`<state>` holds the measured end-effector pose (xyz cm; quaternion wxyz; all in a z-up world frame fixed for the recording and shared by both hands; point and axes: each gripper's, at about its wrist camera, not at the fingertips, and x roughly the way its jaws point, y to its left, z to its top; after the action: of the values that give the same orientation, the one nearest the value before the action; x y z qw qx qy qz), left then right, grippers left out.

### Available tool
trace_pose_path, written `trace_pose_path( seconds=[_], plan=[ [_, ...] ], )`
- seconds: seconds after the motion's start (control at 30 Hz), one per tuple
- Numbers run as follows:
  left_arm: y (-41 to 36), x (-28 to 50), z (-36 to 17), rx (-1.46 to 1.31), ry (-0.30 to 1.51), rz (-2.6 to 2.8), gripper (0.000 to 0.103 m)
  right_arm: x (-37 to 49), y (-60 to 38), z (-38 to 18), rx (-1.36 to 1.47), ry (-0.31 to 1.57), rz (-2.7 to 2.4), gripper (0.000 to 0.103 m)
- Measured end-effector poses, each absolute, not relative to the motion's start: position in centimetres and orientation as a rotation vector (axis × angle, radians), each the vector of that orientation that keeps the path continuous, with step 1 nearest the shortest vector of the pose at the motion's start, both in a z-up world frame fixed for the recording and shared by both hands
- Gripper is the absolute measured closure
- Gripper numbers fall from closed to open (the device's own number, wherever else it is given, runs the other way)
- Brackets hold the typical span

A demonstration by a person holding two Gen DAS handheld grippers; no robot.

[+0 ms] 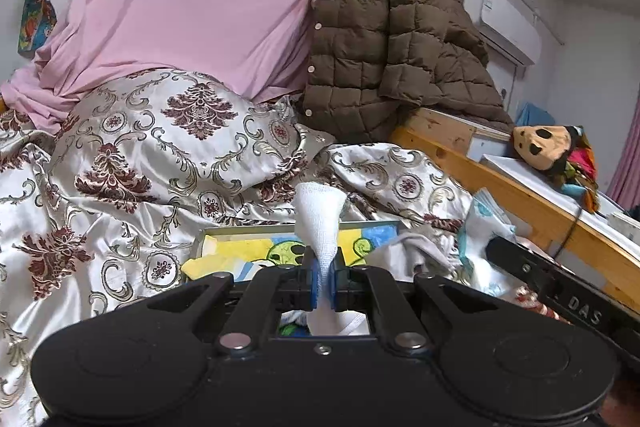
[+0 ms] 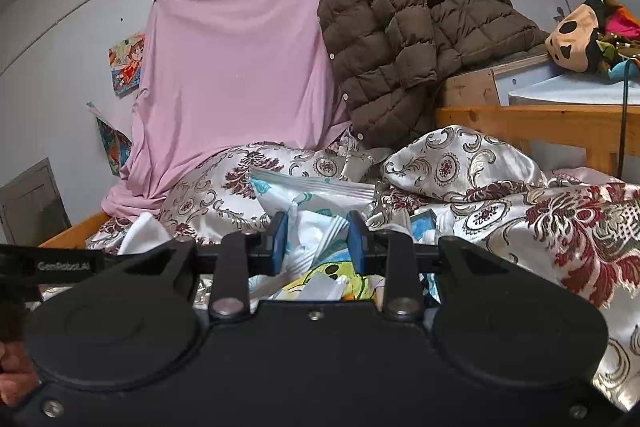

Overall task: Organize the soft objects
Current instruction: 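Carry the tissue and packet over the painted tray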

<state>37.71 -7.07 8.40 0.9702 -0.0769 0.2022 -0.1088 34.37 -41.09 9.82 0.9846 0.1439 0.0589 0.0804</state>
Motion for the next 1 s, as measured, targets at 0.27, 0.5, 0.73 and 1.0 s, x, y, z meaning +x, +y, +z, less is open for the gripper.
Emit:
trace_pose_path(
  seconds=[0.27, 0.5, 0.73, 1.0],
  plan=[
    [-8.2, 41.6, 7.5, -0.168, 0.415, -0.182, 0.098, 37.5, -42.9, 9.0, 0.357, 0.124, 0.137, 0.08],
    [-9.2, 44.2, 7.1, -0.138, 0.435, -0.164, 0.098, 39.7, -44.6, 8.5, 0.429, 0.133, 0.108, 0.08],
    [-10.4, 46.6, 6.5, -0.121, 0.461, -0.133, 0.098, 42.1, -45.3, 7.8, 0.485, 0.153, 0.123, 0.08],
    [-11.8, 49.7, 6.1, -0.135, 0.519, -0.083, 0.098, 45.8, -44.7, 6.6, 0.443, 0.262, 0.143, 0.08]
  ],
)
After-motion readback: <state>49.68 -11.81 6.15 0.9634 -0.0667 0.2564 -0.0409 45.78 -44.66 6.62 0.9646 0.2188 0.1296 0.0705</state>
